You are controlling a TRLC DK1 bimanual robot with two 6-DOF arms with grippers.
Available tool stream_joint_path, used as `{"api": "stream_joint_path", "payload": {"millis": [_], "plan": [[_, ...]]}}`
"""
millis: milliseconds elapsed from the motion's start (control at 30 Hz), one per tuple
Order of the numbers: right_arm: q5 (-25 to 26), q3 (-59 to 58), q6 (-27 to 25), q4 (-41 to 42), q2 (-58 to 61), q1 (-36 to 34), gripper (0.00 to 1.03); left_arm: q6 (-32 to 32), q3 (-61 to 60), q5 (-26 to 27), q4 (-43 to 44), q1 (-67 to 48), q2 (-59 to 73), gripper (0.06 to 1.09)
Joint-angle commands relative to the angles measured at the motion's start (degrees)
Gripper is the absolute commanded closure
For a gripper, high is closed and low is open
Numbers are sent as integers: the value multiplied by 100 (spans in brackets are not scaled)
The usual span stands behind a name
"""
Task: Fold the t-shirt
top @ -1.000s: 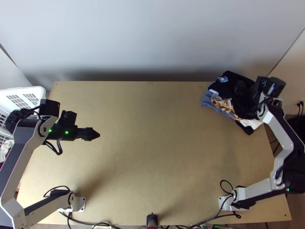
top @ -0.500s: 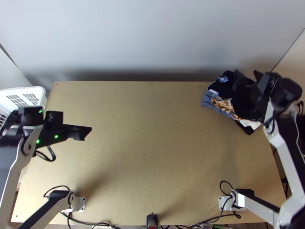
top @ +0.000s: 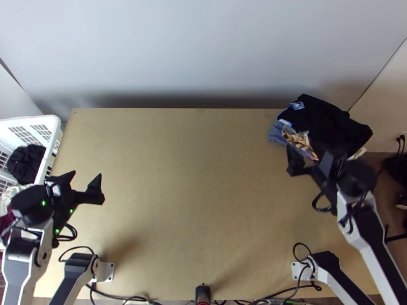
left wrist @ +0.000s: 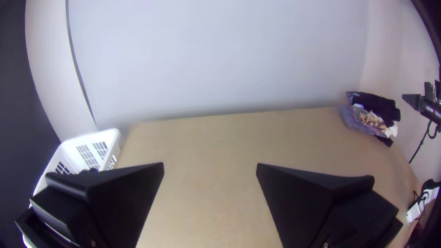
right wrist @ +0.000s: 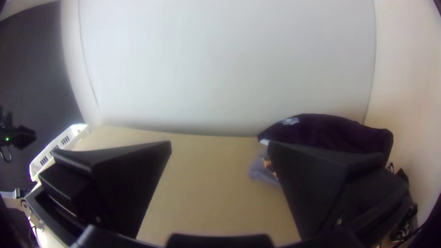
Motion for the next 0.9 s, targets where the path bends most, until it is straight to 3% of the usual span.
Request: {"api": "stream_joint_path", "payload": {"millis": [0, 133, 300, 400, 567, 633, 867], "plan": [[265, -1207, -184, 514, -950, 282, 5, 409, -602, -360, 675, -218, -649, 10], [265, -1770, -220, 611, -1170, 387, 5, 523, -1085, -360, 921, -262, -1001, 10], [265, -2455, -861, 1419, -1364, 625, 5, 805, -2413, -360, 1641, -271, -1923, 10], [265, -2877, -879, 1946, -1557, 721, 5, 805, -2808, -369, 2274, -227, -2530, 10], [45, -3457, -756, 2201, -1724, 967, 5, 532, -3168, -369, 2345, -165, -2679, 10], [-104, -3563, -738, 2105, -1803, 1117, 5, 163, -3520, -369, 2661, -130, -3004, 10], [-351, -3607, -949, 1525, -1847, 1565, 5, -153, -3836, -299, 2635, -701, -2978, 10]]}}
